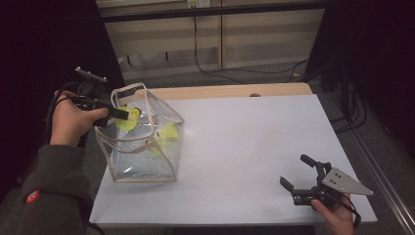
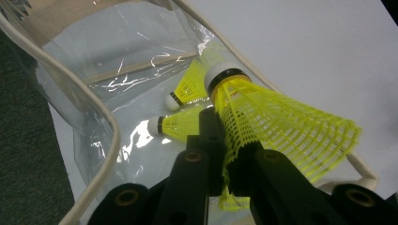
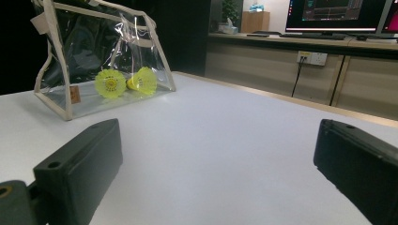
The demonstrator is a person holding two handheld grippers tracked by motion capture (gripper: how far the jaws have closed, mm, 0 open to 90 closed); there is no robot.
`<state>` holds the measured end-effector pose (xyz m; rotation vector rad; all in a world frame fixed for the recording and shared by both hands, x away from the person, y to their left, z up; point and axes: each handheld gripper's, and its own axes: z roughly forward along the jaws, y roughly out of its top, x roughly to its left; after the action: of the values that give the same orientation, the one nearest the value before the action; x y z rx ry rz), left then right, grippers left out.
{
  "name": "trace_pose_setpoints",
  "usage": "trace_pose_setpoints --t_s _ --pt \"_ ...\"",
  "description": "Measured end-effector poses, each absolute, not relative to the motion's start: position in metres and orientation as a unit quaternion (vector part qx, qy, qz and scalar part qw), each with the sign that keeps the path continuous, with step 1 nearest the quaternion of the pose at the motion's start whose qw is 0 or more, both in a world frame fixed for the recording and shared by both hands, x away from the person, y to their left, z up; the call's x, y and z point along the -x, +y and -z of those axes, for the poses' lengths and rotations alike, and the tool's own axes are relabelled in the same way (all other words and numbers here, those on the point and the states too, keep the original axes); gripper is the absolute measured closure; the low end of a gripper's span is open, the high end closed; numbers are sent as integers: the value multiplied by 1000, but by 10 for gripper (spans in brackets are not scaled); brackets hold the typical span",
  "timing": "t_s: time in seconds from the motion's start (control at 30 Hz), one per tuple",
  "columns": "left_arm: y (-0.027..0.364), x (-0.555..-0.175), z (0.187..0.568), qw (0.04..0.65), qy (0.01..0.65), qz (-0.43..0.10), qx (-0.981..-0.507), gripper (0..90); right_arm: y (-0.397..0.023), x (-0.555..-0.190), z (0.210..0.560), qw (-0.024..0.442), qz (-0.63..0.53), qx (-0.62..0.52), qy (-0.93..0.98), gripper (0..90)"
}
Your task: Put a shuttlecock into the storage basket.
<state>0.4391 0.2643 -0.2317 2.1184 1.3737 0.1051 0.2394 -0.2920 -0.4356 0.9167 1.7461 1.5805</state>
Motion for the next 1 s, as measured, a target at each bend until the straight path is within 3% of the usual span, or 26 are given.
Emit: trace_pose_setpoints --t_s 1.0 --pt "261 -441 245 296 517 -31 -803 870 -292 -240 436 303 -596 -344 659 12"
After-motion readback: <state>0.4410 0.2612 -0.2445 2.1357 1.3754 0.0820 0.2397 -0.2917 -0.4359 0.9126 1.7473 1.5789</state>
